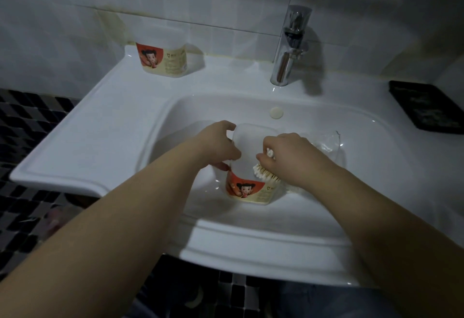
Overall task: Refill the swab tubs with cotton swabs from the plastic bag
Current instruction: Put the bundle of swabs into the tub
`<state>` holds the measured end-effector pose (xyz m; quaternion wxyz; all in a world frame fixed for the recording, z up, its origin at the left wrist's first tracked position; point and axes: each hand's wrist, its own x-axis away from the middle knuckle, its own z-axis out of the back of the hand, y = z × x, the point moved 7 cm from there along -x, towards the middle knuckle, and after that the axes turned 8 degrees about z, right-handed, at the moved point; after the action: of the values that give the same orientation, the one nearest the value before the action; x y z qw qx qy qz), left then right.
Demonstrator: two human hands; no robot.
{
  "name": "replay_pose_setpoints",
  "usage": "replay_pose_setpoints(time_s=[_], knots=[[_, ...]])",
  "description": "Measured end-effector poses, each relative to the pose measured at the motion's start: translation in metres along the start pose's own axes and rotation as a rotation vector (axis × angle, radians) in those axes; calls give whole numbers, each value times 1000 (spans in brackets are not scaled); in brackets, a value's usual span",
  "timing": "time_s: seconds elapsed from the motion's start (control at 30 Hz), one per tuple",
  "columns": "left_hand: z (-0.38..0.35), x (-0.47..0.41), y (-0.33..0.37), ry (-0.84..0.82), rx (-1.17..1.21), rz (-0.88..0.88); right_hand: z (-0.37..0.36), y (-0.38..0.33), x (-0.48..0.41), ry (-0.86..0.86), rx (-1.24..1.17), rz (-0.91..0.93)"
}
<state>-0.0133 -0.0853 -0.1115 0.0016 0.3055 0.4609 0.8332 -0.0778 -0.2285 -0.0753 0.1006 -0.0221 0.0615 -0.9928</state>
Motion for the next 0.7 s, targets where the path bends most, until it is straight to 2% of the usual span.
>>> replay_pose_setpoints(time_s=[0.13, 0.43, 0.7], knots=[[-1, 2, 4, 28, -57, -40, -4, 3, -3, -31, 19, -44], [-3, 4, 7, 45, -102, -90, -14, -14, -2, -103, 146, 24], [-1, 2, 9, 78, -150, -111, 4, 1, 0, 44, 28, -42]])
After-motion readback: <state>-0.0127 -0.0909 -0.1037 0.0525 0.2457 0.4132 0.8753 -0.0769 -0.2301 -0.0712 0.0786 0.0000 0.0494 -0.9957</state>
